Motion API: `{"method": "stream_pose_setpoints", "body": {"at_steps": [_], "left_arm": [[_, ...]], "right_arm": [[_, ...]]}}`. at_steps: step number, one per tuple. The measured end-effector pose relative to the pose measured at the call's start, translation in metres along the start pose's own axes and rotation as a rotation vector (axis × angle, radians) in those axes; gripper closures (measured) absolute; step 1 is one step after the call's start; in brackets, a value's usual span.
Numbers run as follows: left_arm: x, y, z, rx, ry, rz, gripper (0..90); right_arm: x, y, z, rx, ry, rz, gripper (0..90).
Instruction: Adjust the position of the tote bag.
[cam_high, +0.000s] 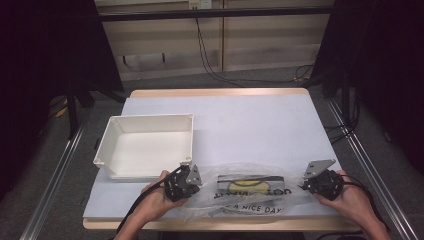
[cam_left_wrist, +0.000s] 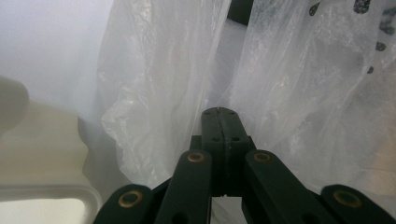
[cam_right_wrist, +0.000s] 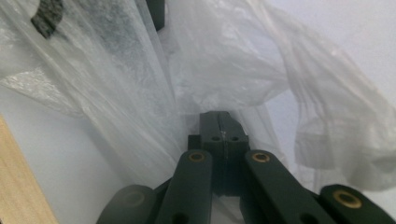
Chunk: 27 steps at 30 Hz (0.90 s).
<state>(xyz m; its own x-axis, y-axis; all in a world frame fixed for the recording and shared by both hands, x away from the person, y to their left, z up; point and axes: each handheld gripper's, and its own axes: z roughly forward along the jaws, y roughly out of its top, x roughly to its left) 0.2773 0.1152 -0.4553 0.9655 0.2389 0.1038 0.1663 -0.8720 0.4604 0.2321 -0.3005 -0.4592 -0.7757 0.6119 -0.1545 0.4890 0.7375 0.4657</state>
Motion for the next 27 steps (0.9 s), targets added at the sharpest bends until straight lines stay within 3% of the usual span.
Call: {"method": "stream_pose_setpoints", "body": {"at_steps": [7,8,10,15,19,21,22,24,25,27], "left_arm": [[0.003,0.008,0.006,-0.027,-0.036,-0.019,90.0],[0.002,0.01,0.007,-0.021,-0.039,0.001,90.0],[0.002,0.011,0.007,-0.019,-0.045,0.002,90.0],[-0.001,0.007,0.004,0.0,-0.011,0.022,90.0],[-0.002,0.001,0.001,-0.005,-0.018,0.014,90.0],[-0.006,0.0,-0.001,0.009,0.014,0.032,90.0],[-0.008,-0.001,-0.003,0.038,0.039,0.067,90.0],[-0.01,-0.002,-0.003,0.031,0.05,0.062,90.0],[-0.01,-0.003,-0.003,0.019,0.04,0.04,90.0],[-0.007,-0.005,-0.004,0.012,0.021,0.04,90.0]], "right_arm": [[-0.009,-0.007,-0.002,0.003,-0.03,0.02,90.0],[-0.012,-0.01,-0.002,-0.003,-0.029,0.024,90.0],[-0.013,-0.011,-0.003,-0.002,-0.029,0.036,90.0],[-0.015,-0.013,-0.003,-0.009,-0.035,0.043,90.0],[-0.013,-0.012,-0.003,0.003,-0.047,0.031,90.0],[-0.014,-0.013,-0.003,-0.004,-0.039,0.05,90.0],[-0.013,-0.014,-0.003,-0.008,-0.035,0.047,90.0],[-0.013,-0.013,-0.003,-0.008,-0.041,0.044,90.0],[-0.013,-0.013,-0.003,-0.008,-0.041,0.045,90.0],[-0.013,-0.014,-0.003,-0.01,-0.038,0.046,90.0]]}}
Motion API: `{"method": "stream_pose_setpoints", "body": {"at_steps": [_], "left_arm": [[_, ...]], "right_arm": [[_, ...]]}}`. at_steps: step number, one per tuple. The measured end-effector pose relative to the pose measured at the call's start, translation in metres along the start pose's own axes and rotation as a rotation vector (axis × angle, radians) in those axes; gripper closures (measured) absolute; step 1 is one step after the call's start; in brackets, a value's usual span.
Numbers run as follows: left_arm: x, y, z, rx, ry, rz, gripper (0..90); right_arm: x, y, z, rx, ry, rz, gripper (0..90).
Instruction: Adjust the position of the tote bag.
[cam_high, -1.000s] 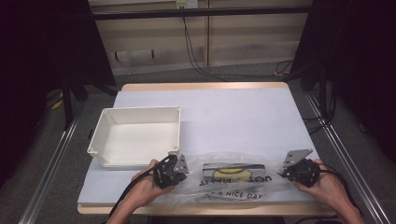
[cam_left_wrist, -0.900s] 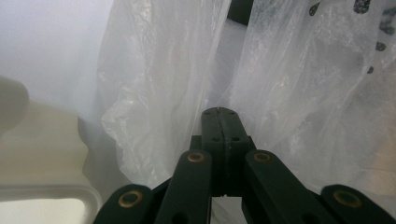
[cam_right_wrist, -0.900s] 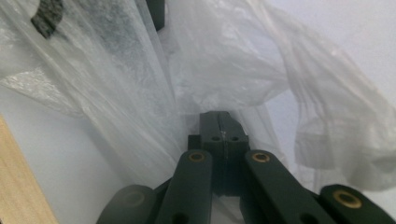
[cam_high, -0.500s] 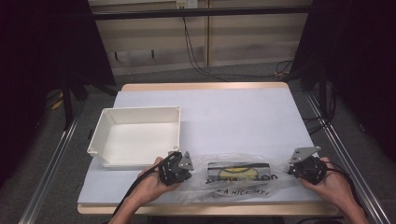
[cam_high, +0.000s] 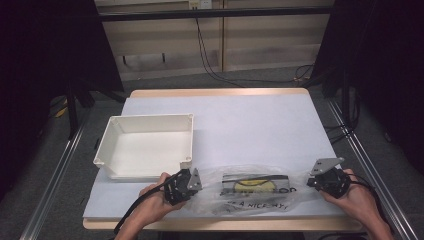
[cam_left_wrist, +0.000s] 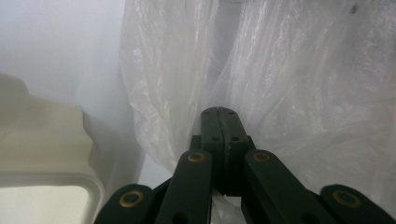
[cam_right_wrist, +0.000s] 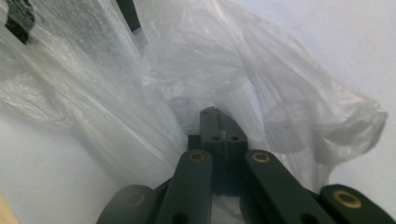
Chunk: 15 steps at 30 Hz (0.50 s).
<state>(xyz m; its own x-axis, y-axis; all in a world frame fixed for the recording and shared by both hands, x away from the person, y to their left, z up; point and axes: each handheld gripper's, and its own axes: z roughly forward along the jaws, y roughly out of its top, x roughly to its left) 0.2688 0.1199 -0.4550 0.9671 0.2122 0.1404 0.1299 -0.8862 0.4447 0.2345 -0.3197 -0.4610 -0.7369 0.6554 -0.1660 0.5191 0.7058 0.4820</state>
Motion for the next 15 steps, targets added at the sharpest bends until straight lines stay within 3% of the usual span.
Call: {"method": "stream_pose_setpoints", "body": {"at_steps": [5,8,11,13,14,15], "left_arm": [[0.0,-0.006,-0.002,-0.001,0.023,-0.009,90.0],[0.003,-0.011,-0.005,-0.004,-0.006,-0.015,90.0],[0.006,-0.014,-0.005,-0.026,-0.022,-0.049,90.0],[0.011,-0.017,-0.004,-0.077,-0.069,-0.095,90.0],[0.011,-0.017,-0.004,-0.077,-0.069,-0.095,90.0],[0.012,-0.017,-0.006,-0.132,-0.096,-0.126,90.0]], "right_arm": [[0.0,-0.001,0.0,-0.011,-0.008,0.003,90.0],[0.002,-0.001,0.001,-0.018,-0.021,0.0,90.0],[0.002,-0.001,0.0,-0.006,-0.014,-0.009,90.0],[0.001,-0.001,-0.001,-0.009,-0.007,0.001,90.0],[0.001,-0.001,-0.001,-0.009,-0.007,0.001,90.0],[0.001,-0.002,-0.001,-0.042,-0.001,0.022,90.0]]}}
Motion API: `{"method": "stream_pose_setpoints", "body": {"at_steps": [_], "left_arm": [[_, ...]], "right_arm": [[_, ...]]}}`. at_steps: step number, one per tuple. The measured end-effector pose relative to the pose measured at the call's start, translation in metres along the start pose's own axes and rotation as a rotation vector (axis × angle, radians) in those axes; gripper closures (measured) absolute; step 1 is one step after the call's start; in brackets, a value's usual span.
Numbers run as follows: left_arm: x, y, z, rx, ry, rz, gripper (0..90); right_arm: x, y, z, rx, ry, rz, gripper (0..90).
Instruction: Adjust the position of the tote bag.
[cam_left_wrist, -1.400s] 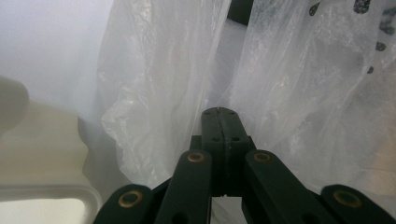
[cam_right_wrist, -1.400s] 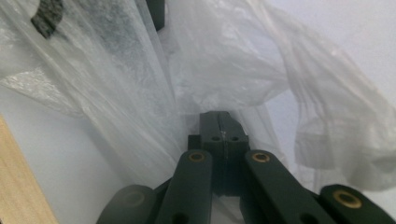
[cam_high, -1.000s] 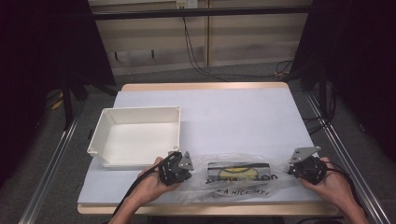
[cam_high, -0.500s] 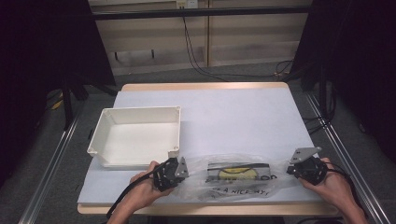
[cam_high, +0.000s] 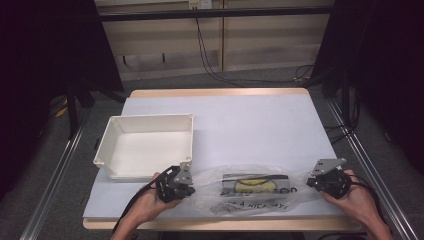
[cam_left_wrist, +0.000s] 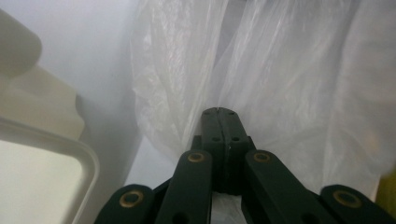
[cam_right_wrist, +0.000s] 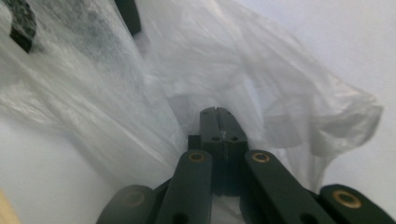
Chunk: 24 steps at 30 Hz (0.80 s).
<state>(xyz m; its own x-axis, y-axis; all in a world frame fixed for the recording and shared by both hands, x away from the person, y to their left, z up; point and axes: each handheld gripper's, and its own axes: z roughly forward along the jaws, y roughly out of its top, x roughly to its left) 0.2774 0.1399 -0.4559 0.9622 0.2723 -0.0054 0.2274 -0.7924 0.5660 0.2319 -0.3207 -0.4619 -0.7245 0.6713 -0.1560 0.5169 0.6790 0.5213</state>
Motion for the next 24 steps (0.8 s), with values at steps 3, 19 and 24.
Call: {"method": "stream_pose_setpoints", "body": {"at_steps": [3,19,24], "left_arm": [[0.0,0.002,-0.004,-0.05,-0.007,-0.012,90.0],[-0.012,0.051,-0.021,-0.217,-0.047,0.038,90.0],[-0.005,0.071,-0.01,-0.21,-0.067,0.053,90.0]], "right_arm": [[0.002,-0.001,-0.003,-0.029,0.042,0.034,90.0],[0.007,0.009,-0.042,-0.359,0.178,0.135,90.0],[0.014,0.017,-0.044,-0.403,0.205,0.133,90.0]]}}
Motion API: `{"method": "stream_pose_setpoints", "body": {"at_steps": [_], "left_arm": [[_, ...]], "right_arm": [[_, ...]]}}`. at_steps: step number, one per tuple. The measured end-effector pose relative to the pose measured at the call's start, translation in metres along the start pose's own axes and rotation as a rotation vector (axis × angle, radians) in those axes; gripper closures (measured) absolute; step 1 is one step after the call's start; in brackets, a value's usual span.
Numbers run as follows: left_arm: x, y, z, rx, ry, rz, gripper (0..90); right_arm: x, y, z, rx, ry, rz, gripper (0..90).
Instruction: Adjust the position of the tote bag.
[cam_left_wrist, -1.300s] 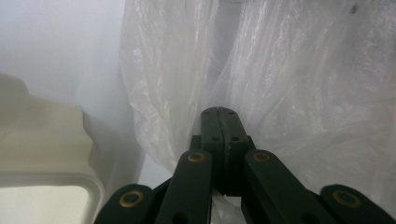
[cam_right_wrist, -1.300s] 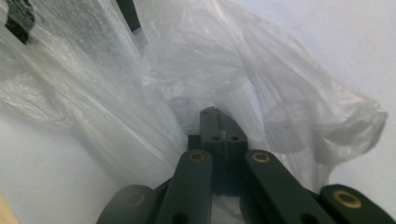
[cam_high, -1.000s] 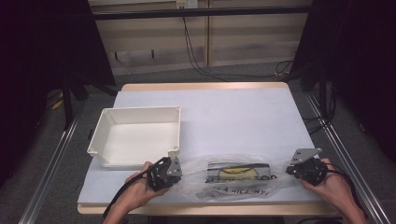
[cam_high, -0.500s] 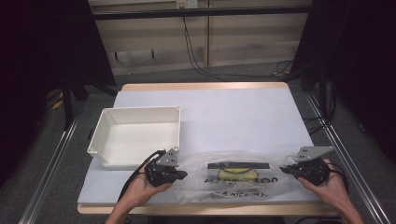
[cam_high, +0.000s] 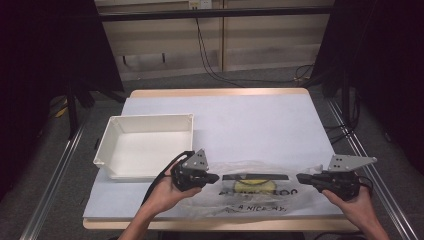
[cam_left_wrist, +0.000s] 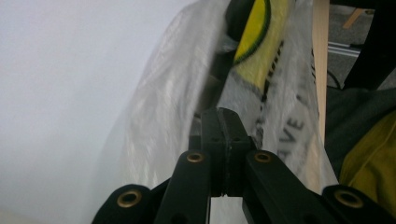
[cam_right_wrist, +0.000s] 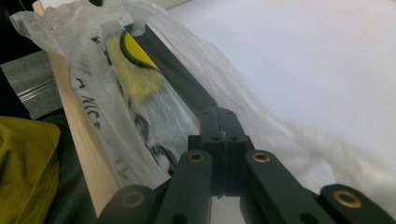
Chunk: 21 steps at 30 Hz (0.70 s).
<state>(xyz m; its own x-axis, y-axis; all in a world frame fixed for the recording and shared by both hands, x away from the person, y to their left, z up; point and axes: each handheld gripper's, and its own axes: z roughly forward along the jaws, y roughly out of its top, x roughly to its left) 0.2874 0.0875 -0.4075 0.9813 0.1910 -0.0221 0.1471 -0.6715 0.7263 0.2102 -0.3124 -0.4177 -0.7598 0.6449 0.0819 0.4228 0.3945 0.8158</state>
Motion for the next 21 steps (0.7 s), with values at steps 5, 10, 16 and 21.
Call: {"method": "stream_pose_setpoints", "body": {"at_steps": [5,10,16,21], "left_arm": [[0.011,0.021,0.017,0.024,-0.02,0.005,90.0],[0.01,0.051,0.041,0.046,-0.077,0.056,90.0],[0.009,0.066,0.062,0.075,-0.121,0.082,90.0],[0.003,0.072,0.076,0.133,-0.128,0.112,89.9]], "right_arm": [[0.013,0.017,0.025,0.012,0.047,-0.04,90.0],[0.026,0.041,0.059,0.041,0.073,-0.078,90.0],[0.036,0.049,0.082,0.075,0.075,-0.115,90.0],[0.037,0.043,0.091,0.09,0.096,-0.103,90.0]]}}
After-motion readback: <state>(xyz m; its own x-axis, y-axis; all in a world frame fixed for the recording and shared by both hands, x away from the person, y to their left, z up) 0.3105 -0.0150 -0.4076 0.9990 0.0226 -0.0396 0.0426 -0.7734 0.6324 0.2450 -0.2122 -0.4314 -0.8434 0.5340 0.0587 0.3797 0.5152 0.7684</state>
